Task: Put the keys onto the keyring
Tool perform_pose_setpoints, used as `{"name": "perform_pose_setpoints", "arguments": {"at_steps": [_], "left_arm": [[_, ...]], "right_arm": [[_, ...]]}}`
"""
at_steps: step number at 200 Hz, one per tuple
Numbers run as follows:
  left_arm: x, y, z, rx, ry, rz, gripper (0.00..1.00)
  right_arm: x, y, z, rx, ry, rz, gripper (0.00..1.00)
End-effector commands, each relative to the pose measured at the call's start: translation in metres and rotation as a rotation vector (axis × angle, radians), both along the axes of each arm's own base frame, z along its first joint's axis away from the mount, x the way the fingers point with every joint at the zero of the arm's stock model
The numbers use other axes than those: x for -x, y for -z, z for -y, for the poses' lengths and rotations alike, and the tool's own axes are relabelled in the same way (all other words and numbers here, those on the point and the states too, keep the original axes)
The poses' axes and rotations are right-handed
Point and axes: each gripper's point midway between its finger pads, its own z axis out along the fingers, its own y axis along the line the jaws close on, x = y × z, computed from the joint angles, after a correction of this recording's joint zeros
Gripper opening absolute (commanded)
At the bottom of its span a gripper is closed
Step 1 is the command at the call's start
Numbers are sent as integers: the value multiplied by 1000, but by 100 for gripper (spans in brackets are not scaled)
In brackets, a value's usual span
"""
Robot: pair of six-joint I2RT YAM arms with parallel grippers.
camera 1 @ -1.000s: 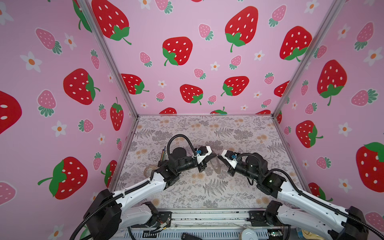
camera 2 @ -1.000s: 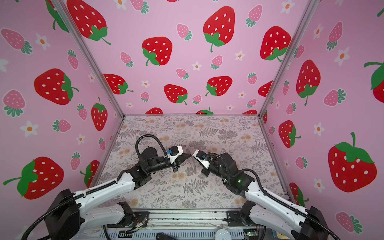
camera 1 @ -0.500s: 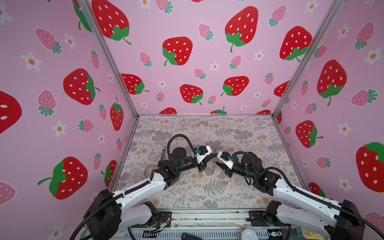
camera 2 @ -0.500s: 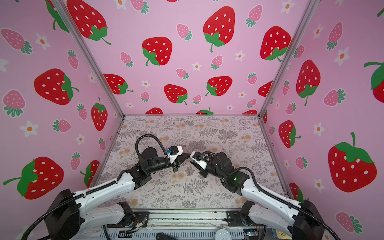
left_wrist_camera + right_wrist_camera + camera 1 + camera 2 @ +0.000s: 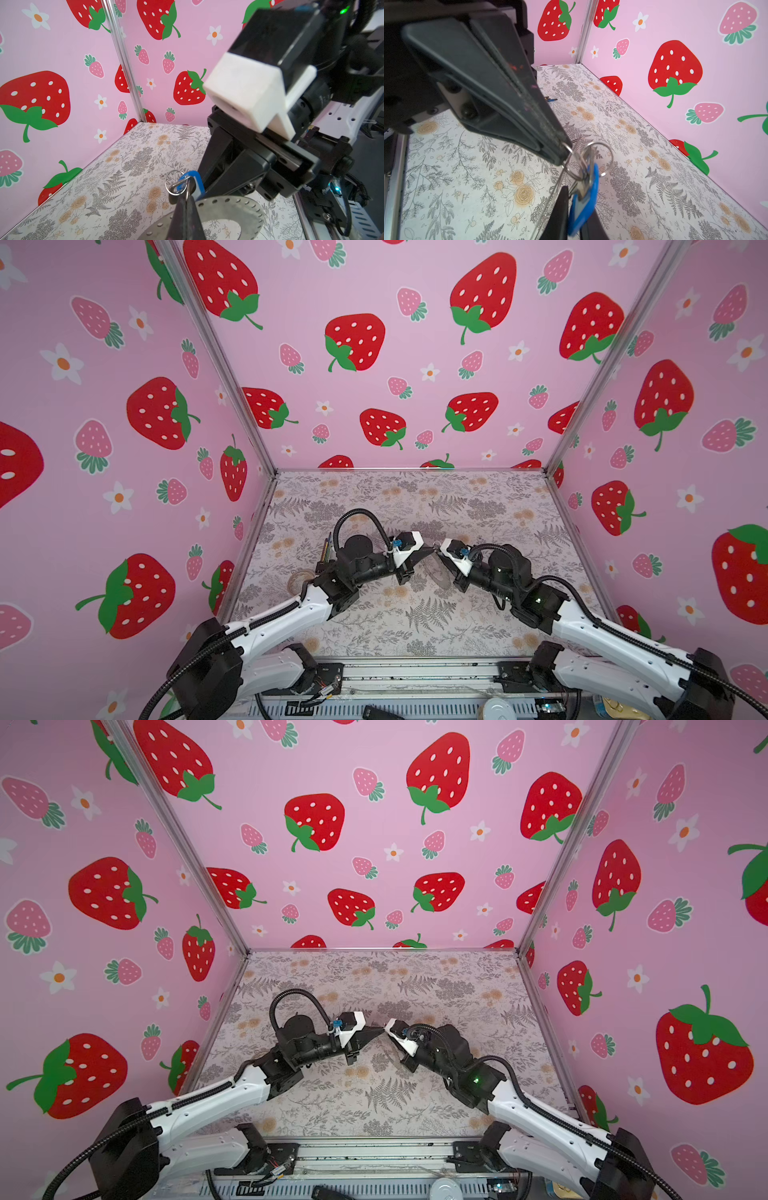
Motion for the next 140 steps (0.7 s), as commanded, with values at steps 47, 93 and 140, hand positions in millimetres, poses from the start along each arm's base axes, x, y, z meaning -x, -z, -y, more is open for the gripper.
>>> {"name": "perform_pose_setpoints", "arguments": {"at_steps": [47, 93, 140], "left_arm": [[-1, -26, -4, 72, -14, 48, 0], [-7, -29, -9, 100, -36, 41, 0], [-4, -26, -9, 79, -22, 46, 0]], "right_arm": [[-1, 13, -3, 35, 4, -22, 6], [1, 15, -1, 33, 11, 3, 4], [-3, 1, 12, 10, 66, 65, 4]]}}
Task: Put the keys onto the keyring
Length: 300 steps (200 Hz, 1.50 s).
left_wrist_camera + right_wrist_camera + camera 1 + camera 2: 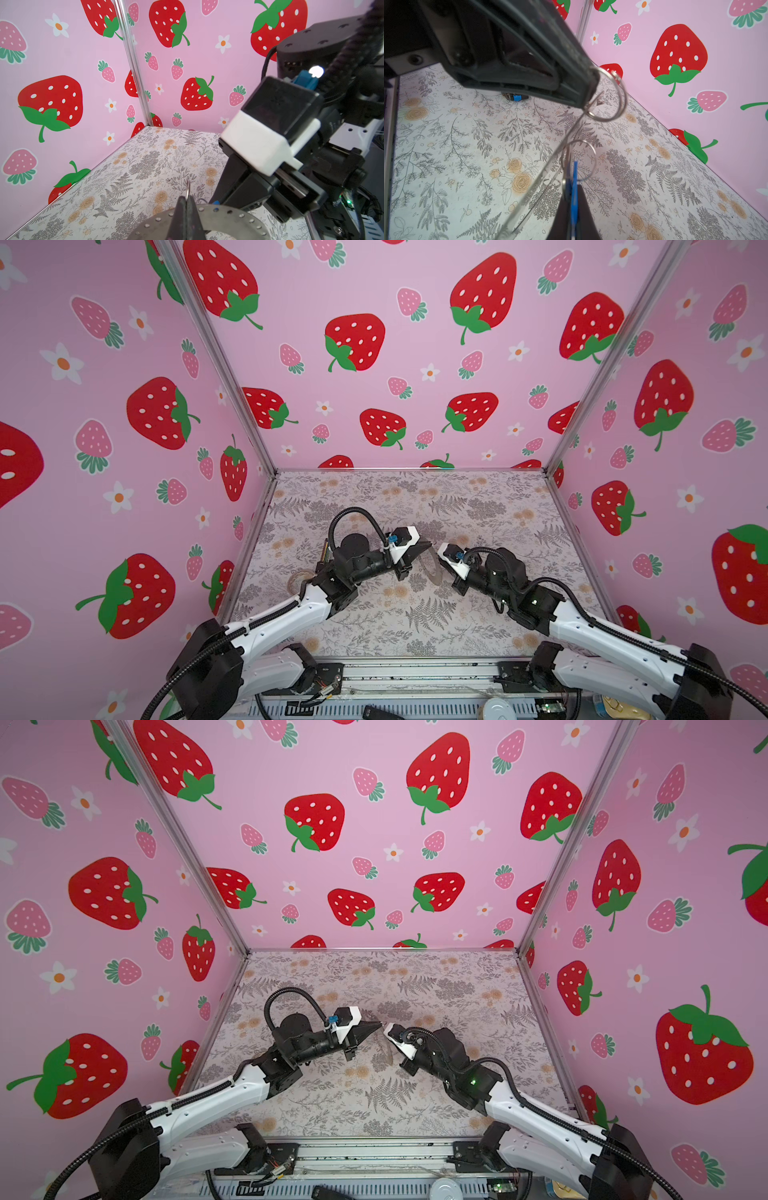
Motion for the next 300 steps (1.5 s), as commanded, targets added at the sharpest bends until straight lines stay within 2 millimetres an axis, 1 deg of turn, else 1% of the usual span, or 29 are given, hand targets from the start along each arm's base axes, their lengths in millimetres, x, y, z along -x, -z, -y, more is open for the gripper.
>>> {"name": "perform_pose_setpoints", "arguments": {"at_steps": [1, 15, 26, 58, 64, 67, 69, 108, 138, 159, 202, 237, 254, 287, 293, 300], "left_arm": [[4, -16, -3, 36, 11, 54, 0], [8, -13, -3, 8, 26, 63, 0], [11, -11, -4, -25, 33, 84, 0], [18, -3, -18, -175, 26, 193, 0], [19, -2, -21, -188, 26, 200, 0], [20, -2, -22, -192, 29, 203, 0], [20, -1, -23, -196, 31, 205, 0], [35, 5, -28, -220, 108, 239, 0], [42, 10, -28, -224, 143, 280, 0], [49, 12, -28, -223, 171, 311, 0], [40, 17, -34, -276, 118, 329, 0], [34, 22, -36, -300, 99, 321, 0], [32, 22, -37, -307, 90, 322, 0], [23, 22, -43, -316, 54, 315, 0], [22, 21, -45, -314, 47, 317, 0], [20, 20, -47, -313, 40, 315, 0]], "right_arm": [[-1, -19, 9, -38, 35, 72, 4], [-2, -19, 13, -23, 47, 95, 4], [-2, -15, 15, 10, 49, 100, 4], [-9, 16, 22, 125, 98, 29, 4], [-9, 19, 24, 134, 105, 22, 4], [-11, 30, 23, 165, 107, 3, 4], [-11, 33, 23, 174, 108, -3, 4], [-20, 83, 18, 343, 117, -84, 4], [-25, 109, 17, 439, 108, -90, 4], [-28, 127, 22, 500, 109, -118, 4], [-29, 164, 35, 653, 69, -154, 5], [-32, 184, 44, 776, 49, -134, 6], [-35, 188, 48, 805, 52, -132, 11], [-40, 189, 65, 848, 84, -140, 35], [-40, 189, 68, 851, 88, -146, 37], [-41, 186, 69, 845, 95, -150, 38]]}}
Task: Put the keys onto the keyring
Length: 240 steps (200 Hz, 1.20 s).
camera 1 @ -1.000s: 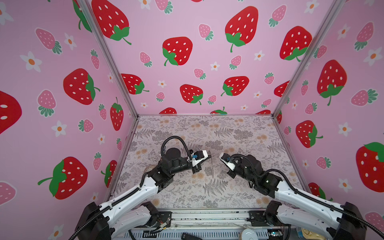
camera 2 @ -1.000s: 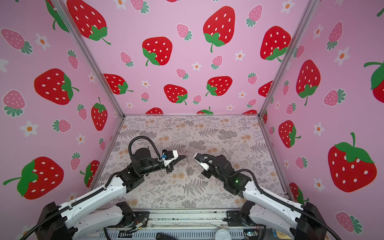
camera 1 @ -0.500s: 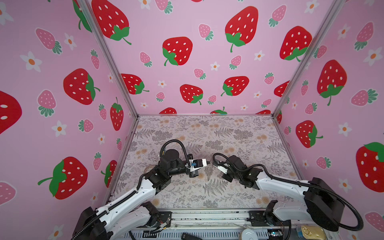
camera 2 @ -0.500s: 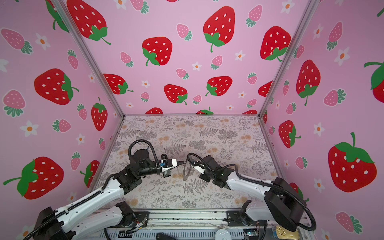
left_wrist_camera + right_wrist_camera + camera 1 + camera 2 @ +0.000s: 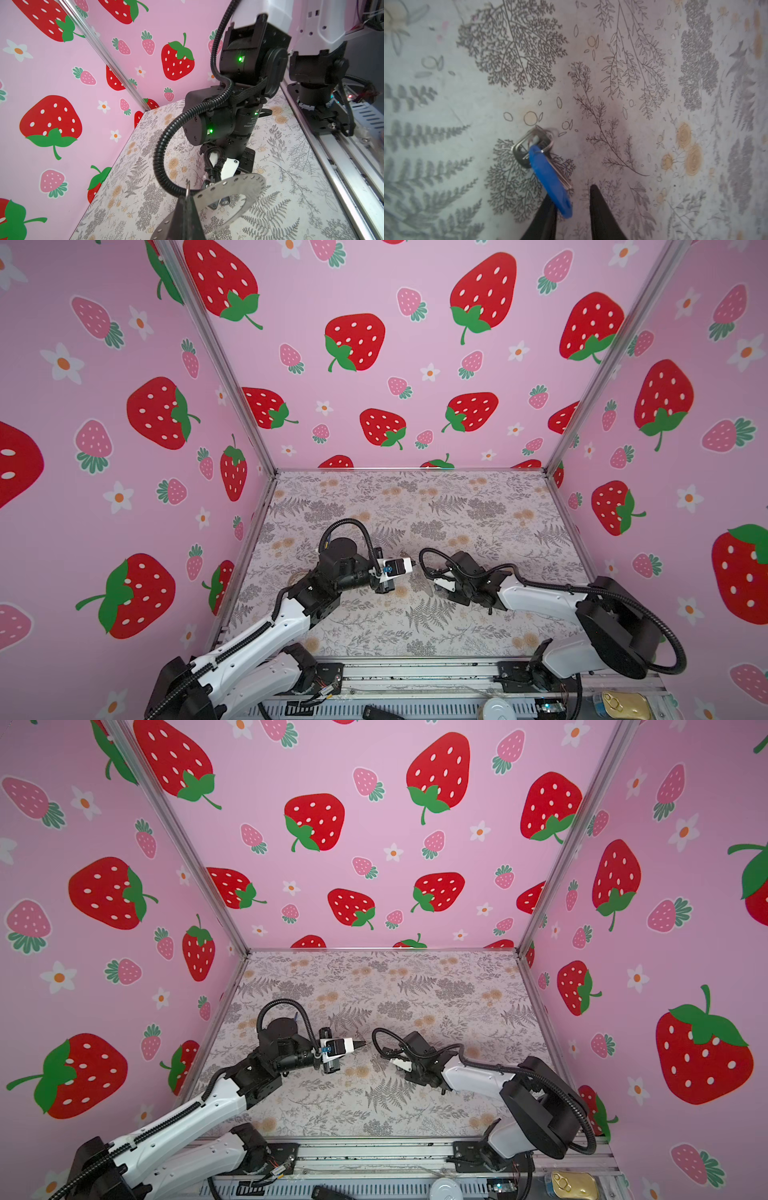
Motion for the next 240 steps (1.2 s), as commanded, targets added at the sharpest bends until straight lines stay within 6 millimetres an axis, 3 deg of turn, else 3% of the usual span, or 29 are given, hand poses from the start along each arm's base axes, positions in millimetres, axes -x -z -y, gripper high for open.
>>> {"name": "perform_pose_setpoints", "arguments": {"at_steps": [1, 16, 47, 82, 116, 156, 240], "left_arm": [[-7, -14, -5, 15, -24, 48, 0], [-11, -15, -8, 23, -38, 46, 0], [-15, -16, -12, 28, -54, 42, 0], [-18, -18, -15, 36, -66, 45, 0], [-18, -18, -16, 39, -65, 39, 0], [-18, -19, -14, 46, -57, 29, 0], [-18, -20, -11, 61, -40, 11, 0]], "right_arm": [[-4, -8, 11, 32, 12, 6, 39], [-3, -17, 6, -26, 17, -25, 39], [9, -41, -28, -219, -6, -136, 39], [11, -40, -47, -301, 50, -248, 37], [-6, -28, -49, -276, 171, -307, 36], [-2, -22, -55, -314, 302, -432, 33], [7, -5, -39, -290, 436, -480, 32]]}}
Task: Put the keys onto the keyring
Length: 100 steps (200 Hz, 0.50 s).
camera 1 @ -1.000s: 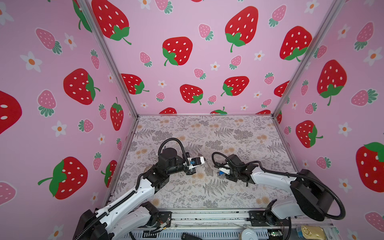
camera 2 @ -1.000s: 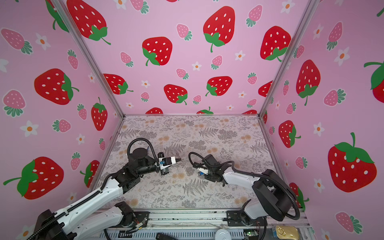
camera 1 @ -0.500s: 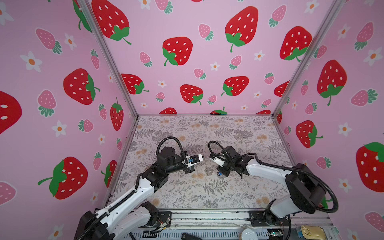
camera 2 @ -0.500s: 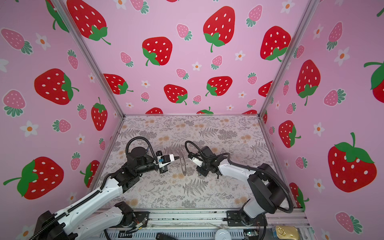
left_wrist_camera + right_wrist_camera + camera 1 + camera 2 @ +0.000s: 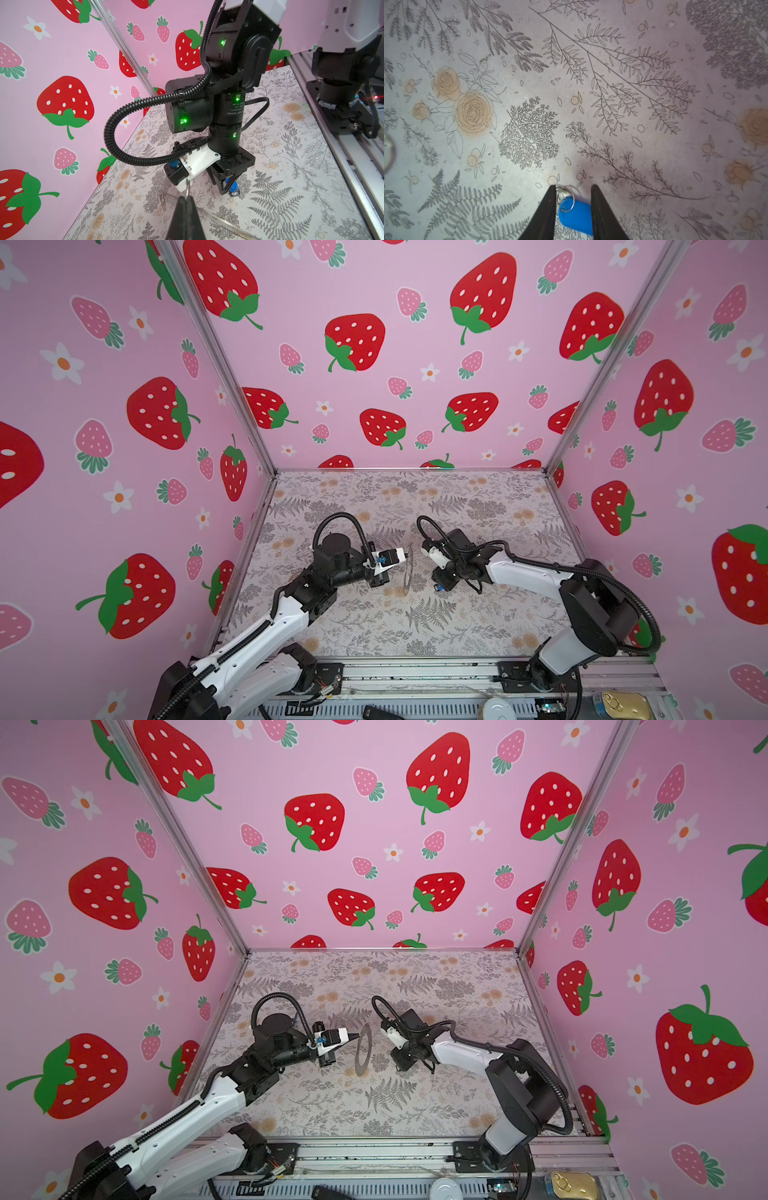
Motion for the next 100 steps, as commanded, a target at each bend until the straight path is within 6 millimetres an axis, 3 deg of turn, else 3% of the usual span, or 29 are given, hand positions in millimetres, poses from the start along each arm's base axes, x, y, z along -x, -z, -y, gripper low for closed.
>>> {"name": "perform_pose_setpoints", "arguments": {"at_steps": [1, 66, 100], "left_arm": [[0, -20, 4, 46, 26, 49, 0], [0, -20, 5, 54, 34, 40, 0], [0, -19, 6, 54, 37, 33, 0]], "right_arm": [[9, 12, 11, 34, 48, -60, 32], [17, 25, 12, 72, 38, -92, 32], [24, 33, 13, 90, 25, -125, 24]]}}
